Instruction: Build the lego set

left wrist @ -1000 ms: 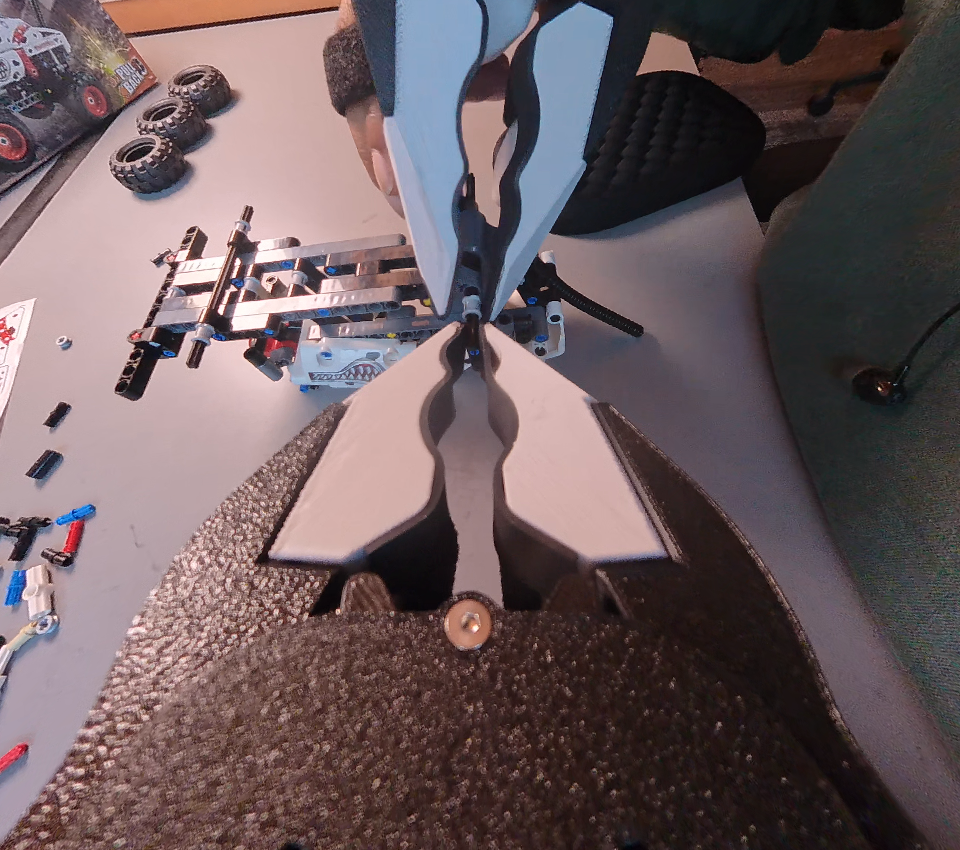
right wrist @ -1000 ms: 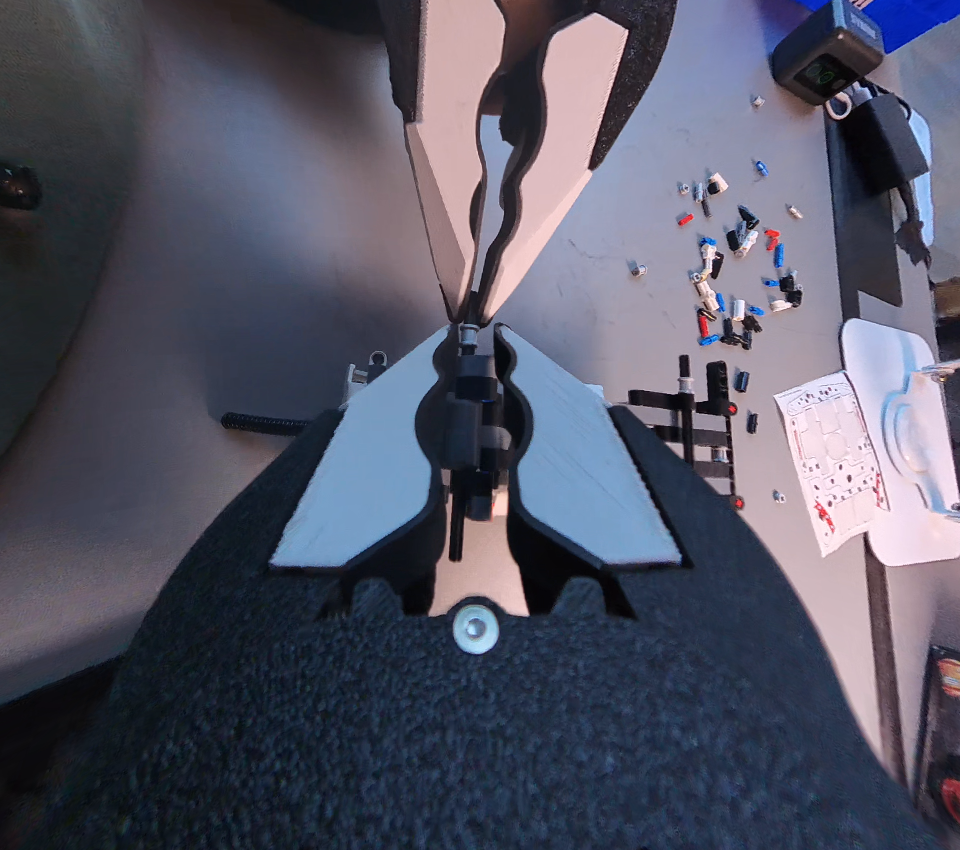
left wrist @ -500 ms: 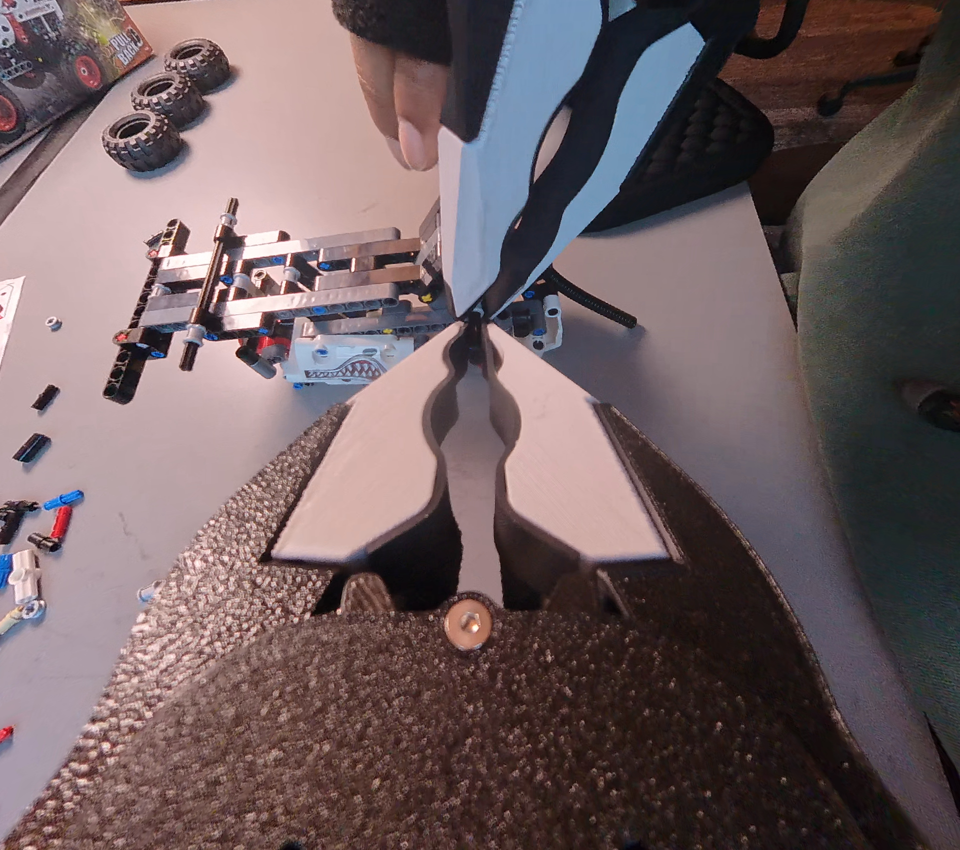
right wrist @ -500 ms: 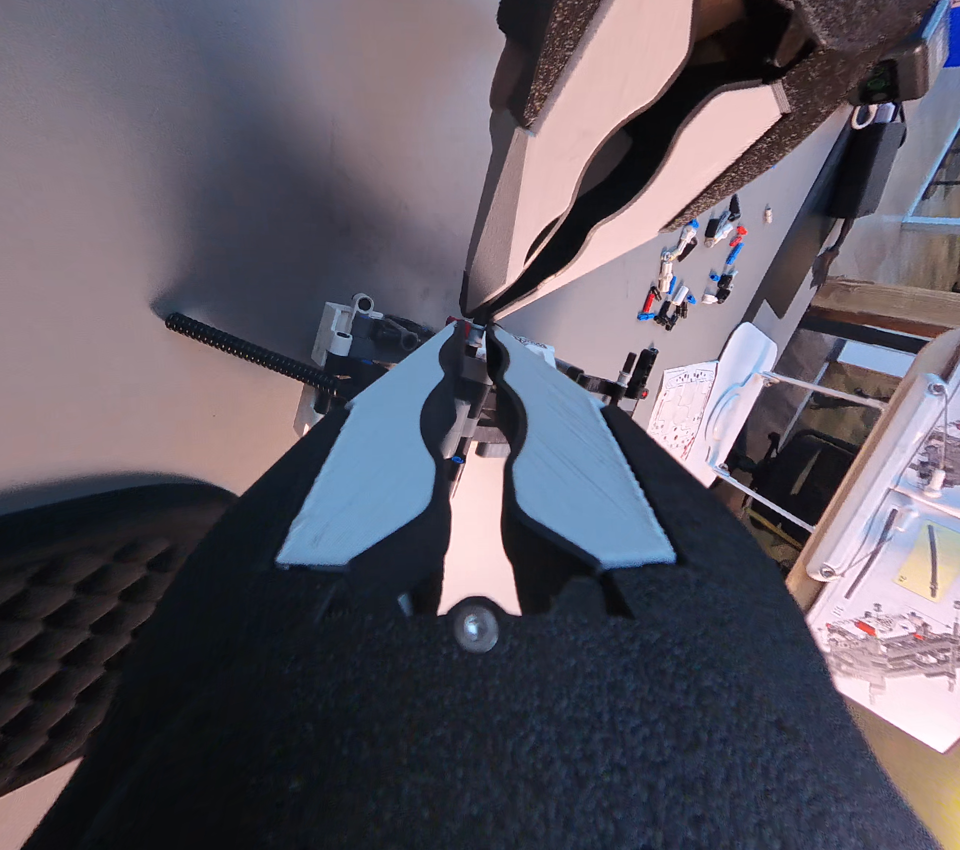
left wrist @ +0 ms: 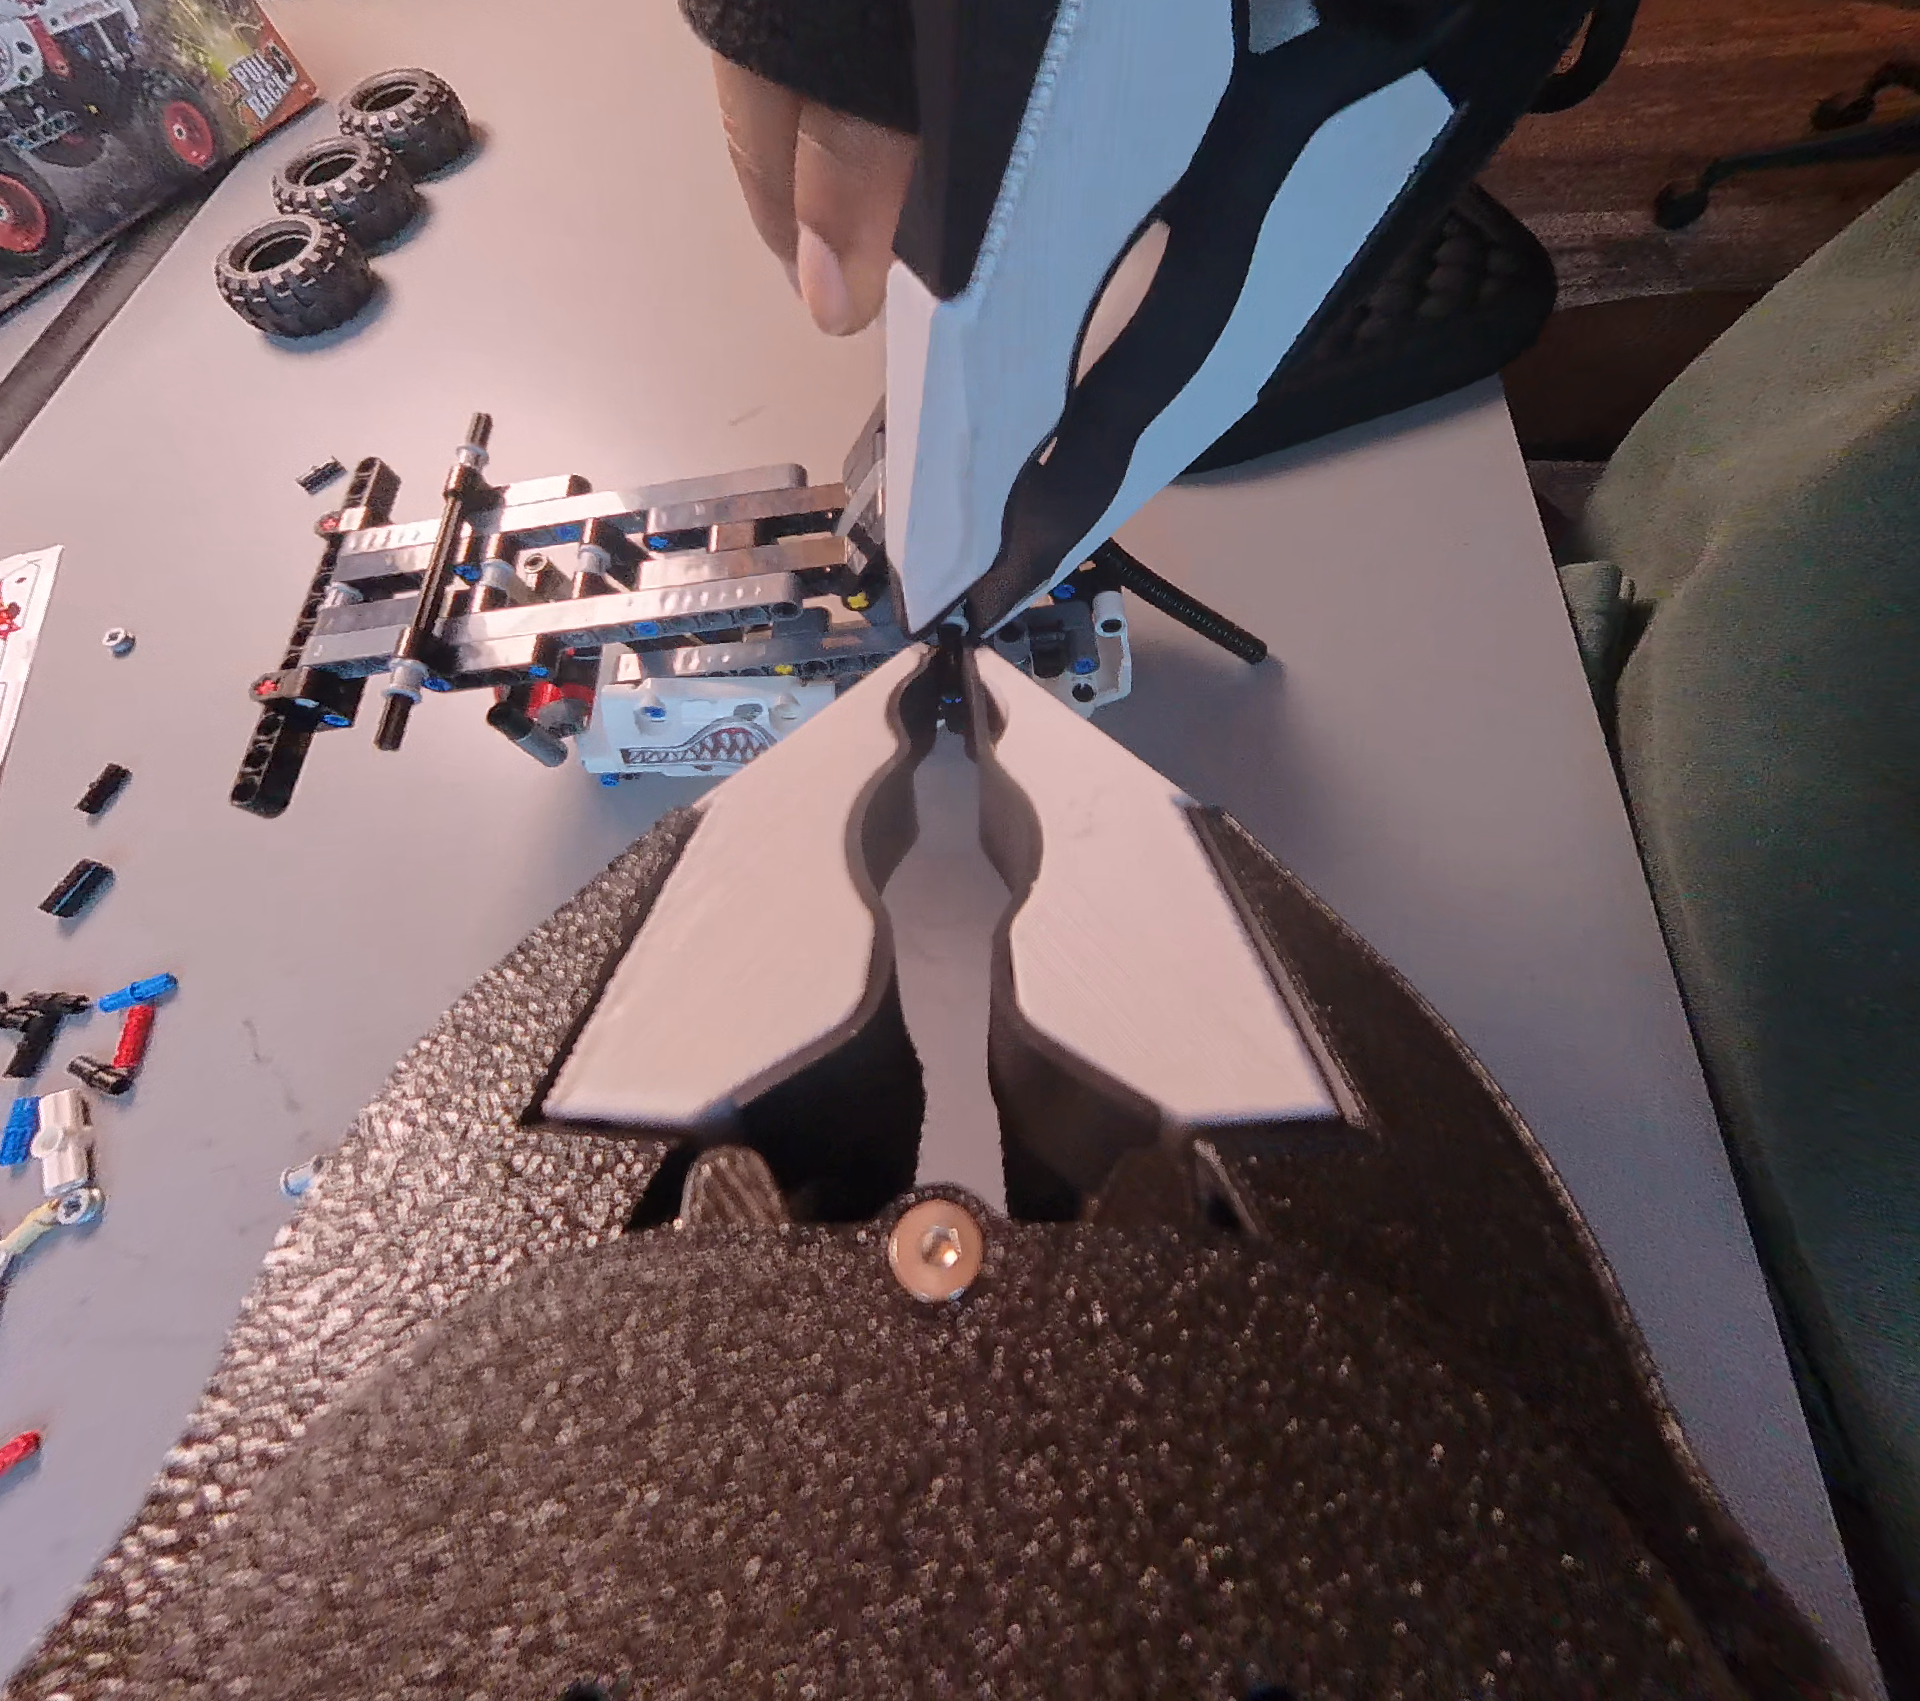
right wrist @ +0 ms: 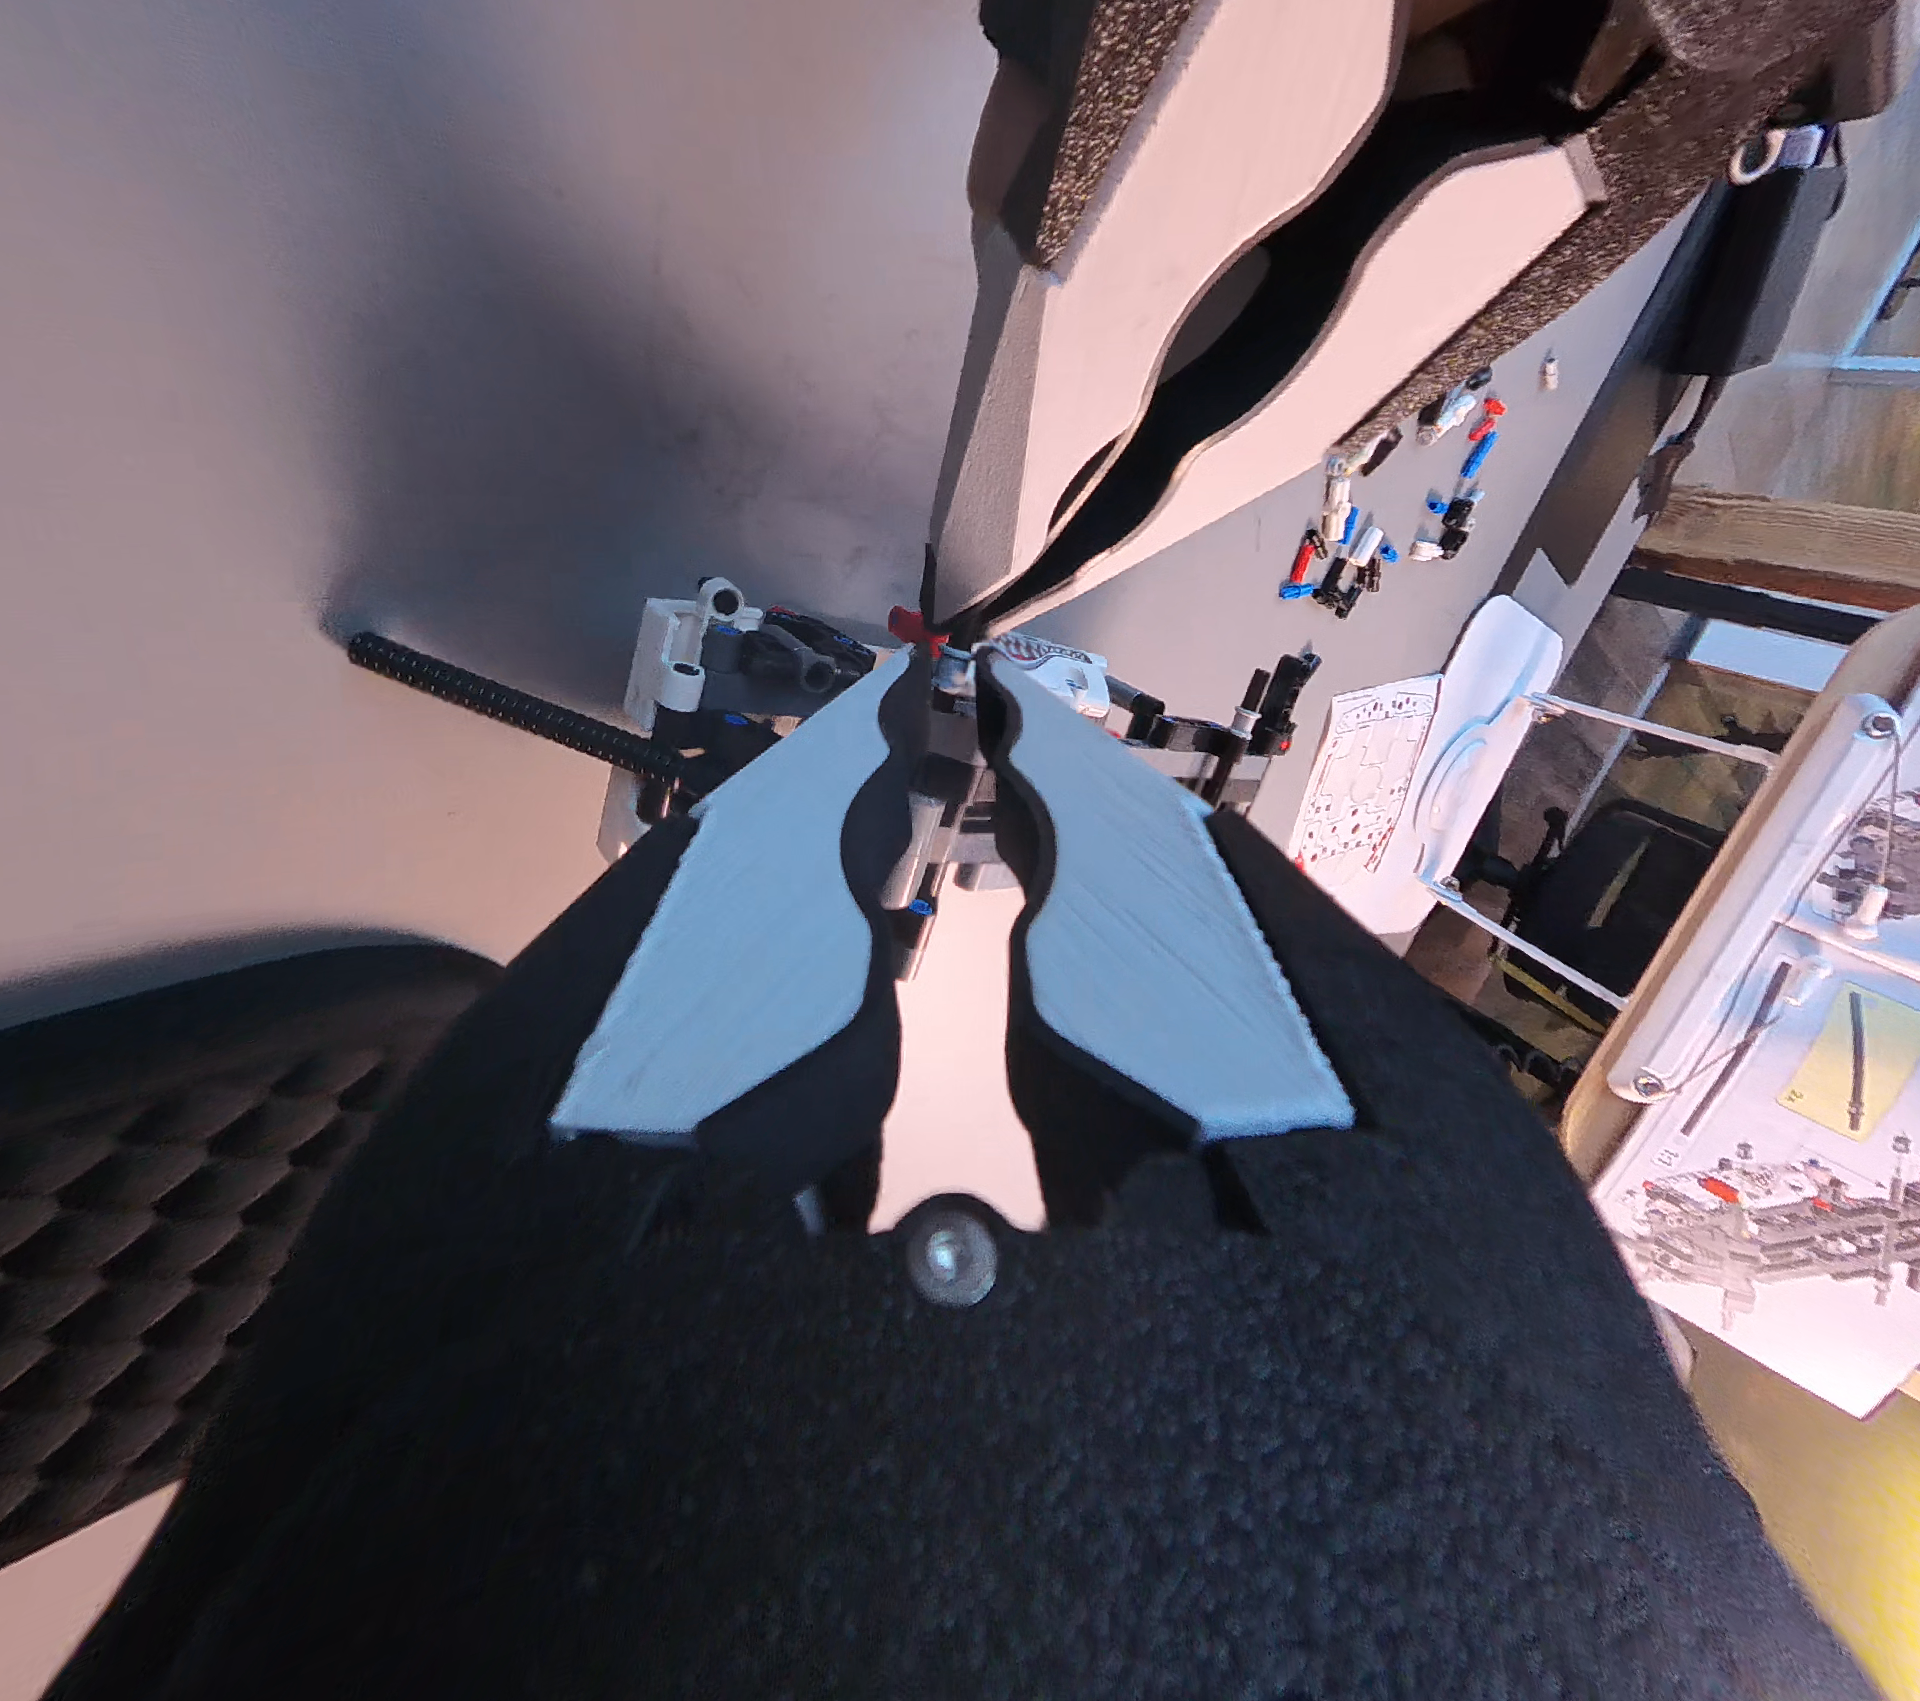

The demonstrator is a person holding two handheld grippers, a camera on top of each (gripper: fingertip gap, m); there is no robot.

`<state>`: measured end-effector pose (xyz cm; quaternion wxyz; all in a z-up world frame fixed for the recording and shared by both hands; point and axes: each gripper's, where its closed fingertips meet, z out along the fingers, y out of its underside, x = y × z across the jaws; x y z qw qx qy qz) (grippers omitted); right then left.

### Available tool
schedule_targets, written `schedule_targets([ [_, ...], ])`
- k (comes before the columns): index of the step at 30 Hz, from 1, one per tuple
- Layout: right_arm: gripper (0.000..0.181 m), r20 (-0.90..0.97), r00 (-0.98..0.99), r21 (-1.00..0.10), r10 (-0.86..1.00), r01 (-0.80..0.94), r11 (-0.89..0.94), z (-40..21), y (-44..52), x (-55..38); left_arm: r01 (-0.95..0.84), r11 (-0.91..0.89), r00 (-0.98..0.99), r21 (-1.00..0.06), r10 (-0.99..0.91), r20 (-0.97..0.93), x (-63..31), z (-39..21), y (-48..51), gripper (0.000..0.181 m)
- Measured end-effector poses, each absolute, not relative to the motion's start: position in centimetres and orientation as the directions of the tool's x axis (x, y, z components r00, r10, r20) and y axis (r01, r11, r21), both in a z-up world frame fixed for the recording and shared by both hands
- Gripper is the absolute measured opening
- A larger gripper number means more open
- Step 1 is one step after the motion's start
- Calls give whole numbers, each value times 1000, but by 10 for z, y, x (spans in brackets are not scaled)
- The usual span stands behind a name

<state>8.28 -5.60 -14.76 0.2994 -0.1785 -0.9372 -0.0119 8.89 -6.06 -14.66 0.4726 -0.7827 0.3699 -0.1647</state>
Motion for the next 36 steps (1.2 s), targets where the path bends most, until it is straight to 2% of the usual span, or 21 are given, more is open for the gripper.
schedule_targets([
  [2, 12, 572, -751, -106, 330, 331, 938, -145, -59, 82, -432, -279, 673, -858, -732, -100, 89, -147, -61, 3],
  [4, 5, 566, -752, -122, 336, 327, 937, -143, -61, 82, -427, -284, 679, -859, -728, -97, 88, -147, -60, 3],
  [9, 4, 550, -774, -80, 313, 324, 943, -146, -62, 84, -442, -287, 674, -850, -732, -104, 90, -149, -61, 3],
  [14, 0, 522, -808, 10, 272, 325, 946, -144, -61, 87, -448, -286, 676, -847, -729, -111, 90, -149, -62, 3],
  [18, 0, 517, -825, 139, 228, 344, 929, -146, -40, 96, -430, -302, 699, -851, -708, -102, 79, -148, -62, 3],
  [22, 0, 571, -765, -1, 298, 362, 932, -132, -49, 93, -410, -283, 695, -867, -713, -95, 83, -141, -61, 3],
  [25, 19, 567, -739, -93, 363, 381, 920, -131, -55, 90, -409, -279, 699, -869, -707, -102, 83, -140, -58, 3],
  [30, 18, 569, -675, -256, 470, 397, 881, -130, -52, 87, -401, -276, 702, -874, -705, -100, 85, -142, -56, 3],
  [36, 11, 580, -675, -266, 455, 372, 890, -148, -53, 81, -390, -277, 699, -878, -709, -87, 87, -144, -56, 11],
])
